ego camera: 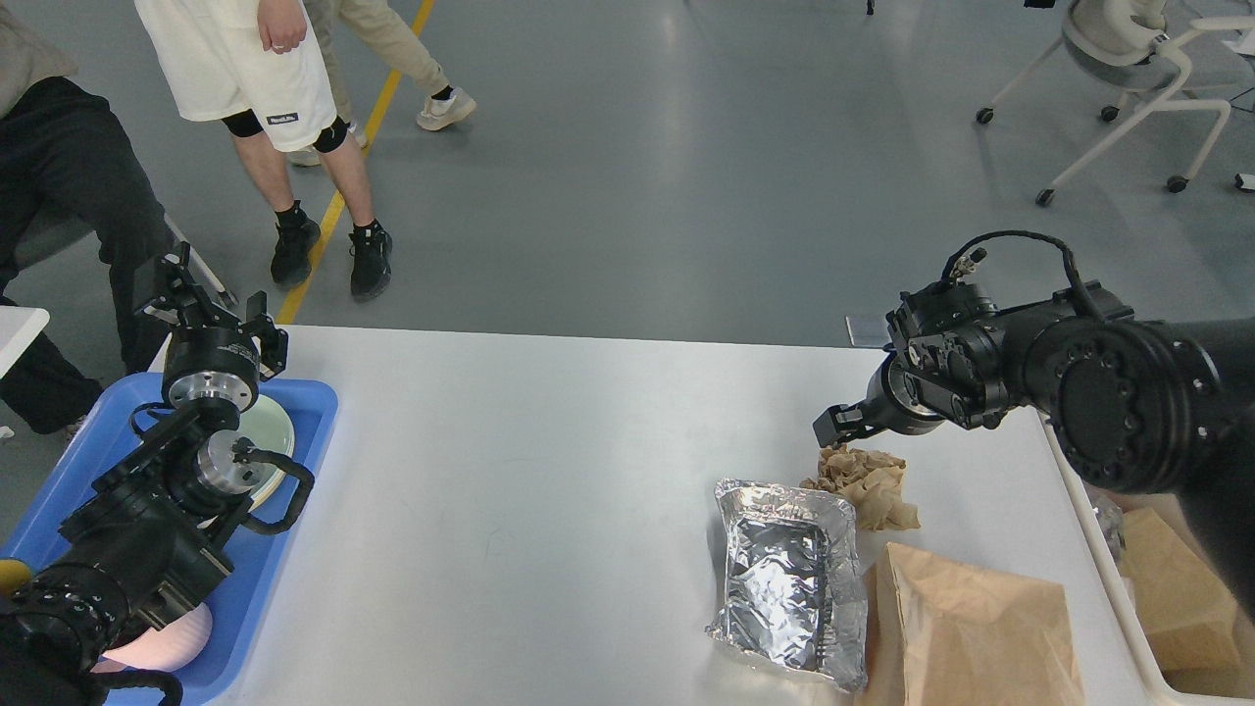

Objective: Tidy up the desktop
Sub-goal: 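Bring the right gripper down toward the crumpled brown paper, then grasp the crumpled brown paper with the right gripper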

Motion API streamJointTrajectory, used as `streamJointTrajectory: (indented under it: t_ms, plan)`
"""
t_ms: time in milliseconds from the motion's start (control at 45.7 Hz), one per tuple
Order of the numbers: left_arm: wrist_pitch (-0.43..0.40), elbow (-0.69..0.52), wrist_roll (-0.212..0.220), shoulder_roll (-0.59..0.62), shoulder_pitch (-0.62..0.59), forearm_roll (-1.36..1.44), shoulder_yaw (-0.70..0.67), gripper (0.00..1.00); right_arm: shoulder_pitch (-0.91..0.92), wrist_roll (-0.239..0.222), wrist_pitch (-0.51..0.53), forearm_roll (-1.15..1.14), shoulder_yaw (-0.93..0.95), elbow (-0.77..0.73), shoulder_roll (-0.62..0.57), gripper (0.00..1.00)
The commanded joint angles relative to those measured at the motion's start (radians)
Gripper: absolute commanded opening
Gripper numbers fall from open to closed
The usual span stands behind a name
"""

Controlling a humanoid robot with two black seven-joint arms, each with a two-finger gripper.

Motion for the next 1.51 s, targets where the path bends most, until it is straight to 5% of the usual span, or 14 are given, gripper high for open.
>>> streamJointTrajectory:
  t_ms: [0, 744, 919, 1488]
  plan:
    - [0.0, 0.0, 0.0, 0.0, 0.0, 0.0, 0.0, 0.96, -0.035, -0.002, -0.019, -0.001, 0.001, -0.003, 0.004, 0.99]
    - [0.0, 0.0, 0.0, 0.0, 0.0, 0.0, 0.0, 0.96, -0.141, 0.0, -0.092, 0.019, 0.0, -0.072, -0.001, 0.98]
    - [0.0, 0.001, 0.0, 0.0, 0.0, 0.0, 0.0, 0.96, -0.146, -0.002, -0.092, 0.021, 0.001, -0.072, -0.002, 0.89]
    - [0.0, 0.001, 0.0, 0.0, 0.0, 0.0, 0.0, 0.96, -0.123, -0.002, -0.079, 0.021, 0.001, -0.07, -0.007, 0.0]
